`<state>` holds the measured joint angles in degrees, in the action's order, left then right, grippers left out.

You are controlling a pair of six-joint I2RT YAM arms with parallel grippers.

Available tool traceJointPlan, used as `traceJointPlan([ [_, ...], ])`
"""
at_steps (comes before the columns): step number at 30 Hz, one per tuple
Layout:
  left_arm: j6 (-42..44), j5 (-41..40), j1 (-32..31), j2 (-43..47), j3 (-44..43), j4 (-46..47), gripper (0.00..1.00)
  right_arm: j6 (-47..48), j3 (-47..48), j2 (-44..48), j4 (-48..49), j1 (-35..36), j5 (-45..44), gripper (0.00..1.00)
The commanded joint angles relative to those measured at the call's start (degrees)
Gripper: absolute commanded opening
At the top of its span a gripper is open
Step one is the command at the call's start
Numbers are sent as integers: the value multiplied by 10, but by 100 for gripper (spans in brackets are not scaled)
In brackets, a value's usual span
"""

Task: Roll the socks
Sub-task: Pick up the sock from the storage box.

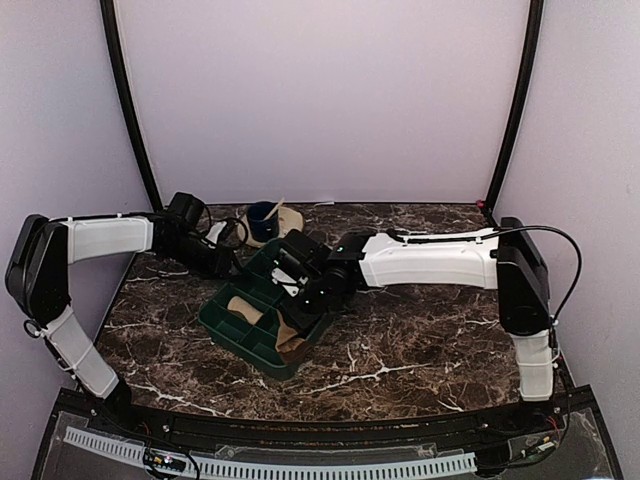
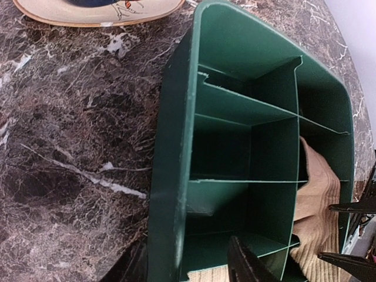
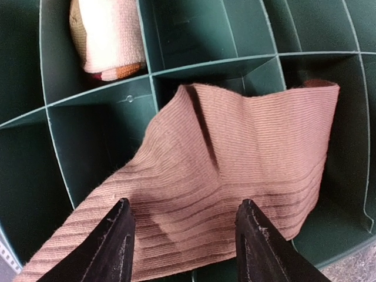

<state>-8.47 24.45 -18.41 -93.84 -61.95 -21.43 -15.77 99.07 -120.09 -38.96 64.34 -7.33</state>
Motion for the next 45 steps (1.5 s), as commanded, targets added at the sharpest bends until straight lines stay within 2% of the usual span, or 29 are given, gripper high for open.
traceJointPlan([
  [1, 16, -22, -6, -3, -17, -25, 47, -3, -1, -15, 11, -6, 15, 53],
  [8, 17, -38, -10, -13, -22, -33, 43, -1, 2, -24, 10, -8, 29, 42],
  [19, 11, -54, -10, -24, -30, -37, 32, 3, 12, -23, 3, -9, 30, 17],
  [30, 2, -76, -10, -23, -30, -40, 24, 6, 19, -12, 2, -9, 26, 9],
  [45, -5, -100, -11, -23, -30, -47, 20, 4, 27, 4, 3, -8, 17, 8],
])
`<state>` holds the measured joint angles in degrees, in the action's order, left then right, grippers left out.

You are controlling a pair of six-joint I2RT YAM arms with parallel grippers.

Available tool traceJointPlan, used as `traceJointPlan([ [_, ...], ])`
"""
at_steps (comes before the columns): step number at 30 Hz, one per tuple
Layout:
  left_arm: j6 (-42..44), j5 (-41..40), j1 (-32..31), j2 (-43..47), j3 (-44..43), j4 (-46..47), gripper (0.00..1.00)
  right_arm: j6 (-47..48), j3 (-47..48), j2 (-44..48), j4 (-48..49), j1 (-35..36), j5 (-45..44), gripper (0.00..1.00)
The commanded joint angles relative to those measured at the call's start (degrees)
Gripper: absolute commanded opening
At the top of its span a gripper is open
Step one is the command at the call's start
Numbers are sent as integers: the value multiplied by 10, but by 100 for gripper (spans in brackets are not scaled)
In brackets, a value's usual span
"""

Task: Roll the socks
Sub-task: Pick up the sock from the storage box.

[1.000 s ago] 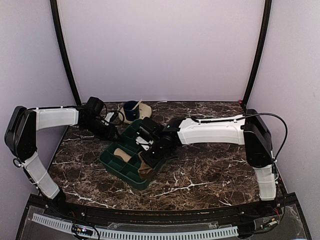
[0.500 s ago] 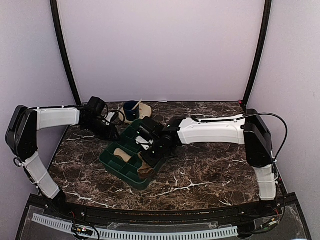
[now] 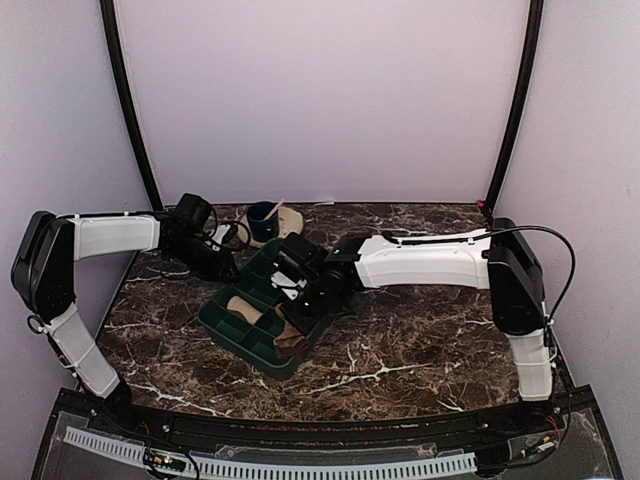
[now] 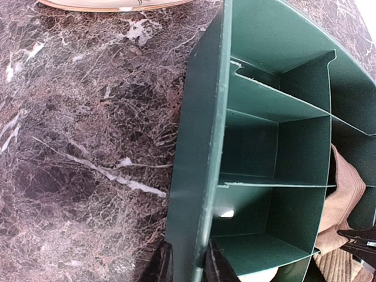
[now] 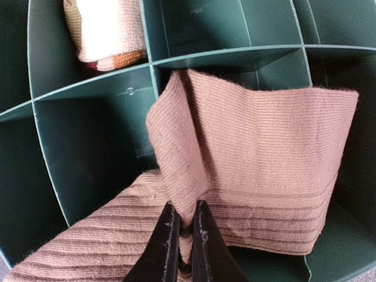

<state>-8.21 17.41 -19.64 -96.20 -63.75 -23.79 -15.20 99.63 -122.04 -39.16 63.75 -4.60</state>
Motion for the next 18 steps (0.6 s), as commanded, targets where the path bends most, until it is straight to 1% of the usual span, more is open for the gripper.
traceJointPlan([
  [1, -8, -32, 1, 0, -12, -24, 19, -2, 21, 24, 5, -2, -10, 8],
  [18, -22, -76, 2, 4, -14, -39, 18, -1, 17, 42, 9, -2, -16, 7],
])
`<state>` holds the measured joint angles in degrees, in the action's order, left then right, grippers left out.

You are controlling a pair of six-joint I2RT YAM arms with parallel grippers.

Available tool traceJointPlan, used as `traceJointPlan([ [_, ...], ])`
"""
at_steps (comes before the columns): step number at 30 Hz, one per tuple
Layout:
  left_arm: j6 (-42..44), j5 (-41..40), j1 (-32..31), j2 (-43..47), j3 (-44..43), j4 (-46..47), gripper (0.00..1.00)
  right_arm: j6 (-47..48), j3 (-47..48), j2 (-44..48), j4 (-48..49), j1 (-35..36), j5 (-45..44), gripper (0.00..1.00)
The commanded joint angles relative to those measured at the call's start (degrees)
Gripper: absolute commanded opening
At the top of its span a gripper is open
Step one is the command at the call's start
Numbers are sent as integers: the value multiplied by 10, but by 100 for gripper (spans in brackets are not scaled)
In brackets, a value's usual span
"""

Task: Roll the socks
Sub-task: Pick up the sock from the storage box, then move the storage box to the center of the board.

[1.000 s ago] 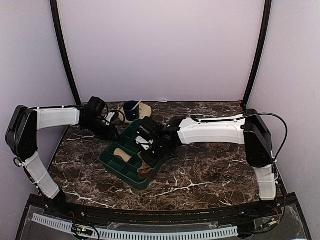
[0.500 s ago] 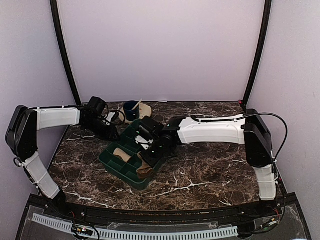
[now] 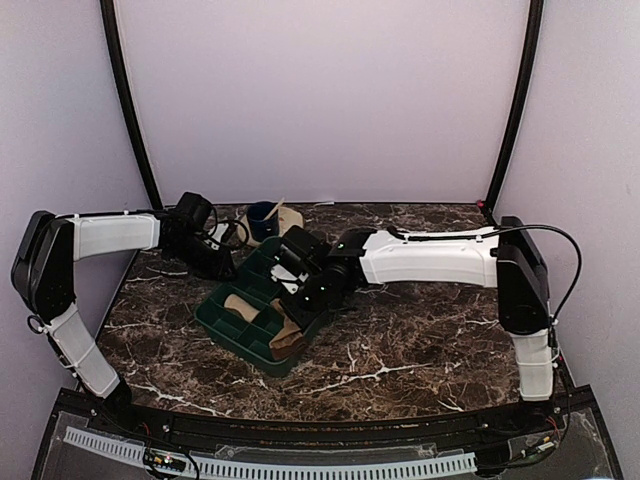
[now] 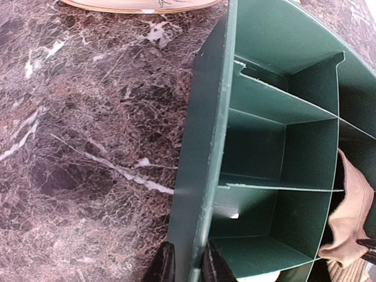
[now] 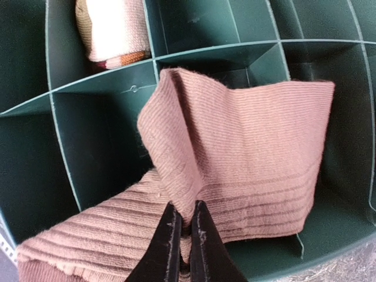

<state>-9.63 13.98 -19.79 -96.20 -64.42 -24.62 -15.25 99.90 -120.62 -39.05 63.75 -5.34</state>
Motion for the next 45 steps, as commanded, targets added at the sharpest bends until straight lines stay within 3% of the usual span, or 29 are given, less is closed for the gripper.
traceJointPlan([
  [1, -8, -44, 3, 4, -7, -32, 18, 0, 14, 28, 9, -2, -9, 6],
  [15, -30, -119, 9, 28, 22, -43, 17, 10, -15, 75, 59, -1, -39, 0],
  [29, -58, -120, 82, 57, 70, -35, 17, 23, -28, 125, 107, -3, -92, 0],
  [45, -26, -166, 159, 76, 77, -77, 17, 12, -81, 173, 151, -24, -99, 0],
])
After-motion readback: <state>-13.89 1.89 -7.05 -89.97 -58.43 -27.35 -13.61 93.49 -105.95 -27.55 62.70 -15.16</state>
